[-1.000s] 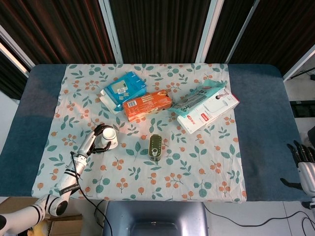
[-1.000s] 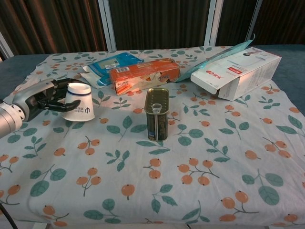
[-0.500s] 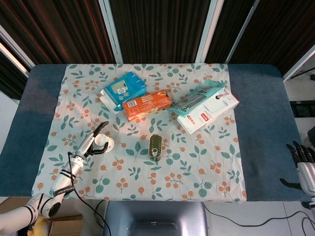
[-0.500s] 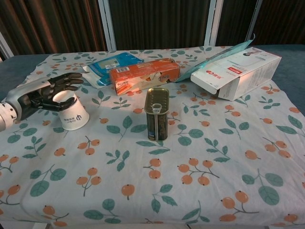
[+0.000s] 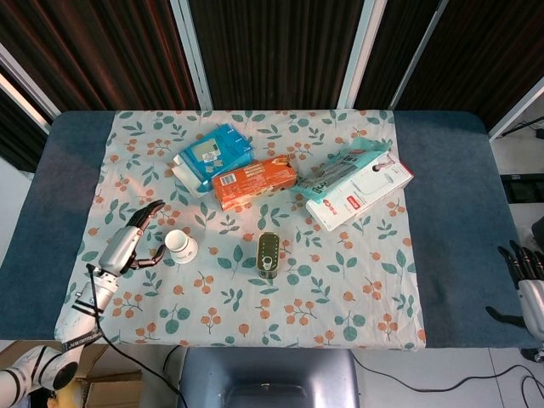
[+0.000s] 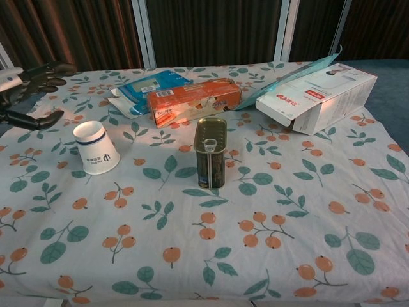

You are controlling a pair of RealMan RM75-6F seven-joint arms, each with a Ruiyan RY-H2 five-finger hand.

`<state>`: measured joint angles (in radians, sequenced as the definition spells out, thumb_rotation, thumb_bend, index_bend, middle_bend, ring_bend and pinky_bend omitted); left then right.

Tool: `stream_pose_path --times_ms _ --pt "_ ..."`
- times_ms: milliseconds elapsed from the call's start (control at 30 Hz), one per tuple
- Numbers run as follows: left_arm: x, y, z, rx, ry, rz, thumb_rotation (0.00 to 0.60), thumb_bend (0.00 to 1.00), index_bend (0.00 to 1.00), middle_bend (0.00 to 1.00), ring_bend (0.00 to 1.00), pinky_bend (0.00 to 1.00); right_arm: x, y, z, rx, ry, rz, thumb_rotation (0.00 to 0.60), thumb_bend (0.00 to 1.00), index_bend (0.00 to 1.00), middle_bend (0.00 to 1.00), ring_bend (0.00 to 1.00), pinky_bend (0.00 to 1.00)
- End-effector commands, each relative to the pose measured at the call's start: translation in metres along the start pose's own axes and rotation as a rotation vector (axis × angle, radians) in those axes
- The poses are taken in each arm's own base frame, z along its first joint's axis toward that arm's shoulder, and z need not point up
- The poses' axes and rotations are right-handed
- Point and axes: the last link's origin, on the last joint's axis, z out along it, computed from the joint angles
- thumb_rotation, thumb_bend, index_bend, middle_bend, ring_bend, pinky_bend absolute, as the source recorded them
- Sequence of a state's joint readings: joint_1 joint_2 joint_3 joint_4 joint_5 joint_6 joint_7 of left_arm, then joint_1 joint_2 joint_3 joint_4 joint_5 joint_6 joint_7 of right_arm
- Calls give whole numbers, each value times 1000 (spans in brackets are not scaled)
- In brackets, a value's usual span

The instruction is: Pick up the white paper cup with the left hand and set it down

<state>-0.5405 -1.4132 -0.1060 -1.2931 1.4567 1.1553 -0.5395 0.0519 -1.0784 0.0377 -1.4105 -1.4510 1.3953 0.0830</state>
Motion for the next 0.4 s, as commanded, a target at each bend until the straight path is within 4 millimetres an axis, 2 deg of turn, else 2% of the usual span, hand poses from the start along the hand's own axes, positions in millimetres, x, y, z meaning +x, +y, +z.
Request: stream_pose_path --times_ms 33,133,300,400 --pt "40 -10 -75 113 104 569 600 439 0 0 0 0 -2 1 -6 12 23 2 600 192 0 0 0 0" --pt "36 -22 -111 186 97 722 600 416 0 0 0 0 -2 2 -11 12 62 -7 600 192 0 0 0 0" --pt "32 -36 -160 260 137 696 600 406 0 0 0 0 1 2 -21 22 111 -13 600 192 0 0 0 0" --pt "30 -39 -174 264 153 682 600 406 0 0 0 0 2 2 -23 24 117 -18 600 192 0 0 0 0"
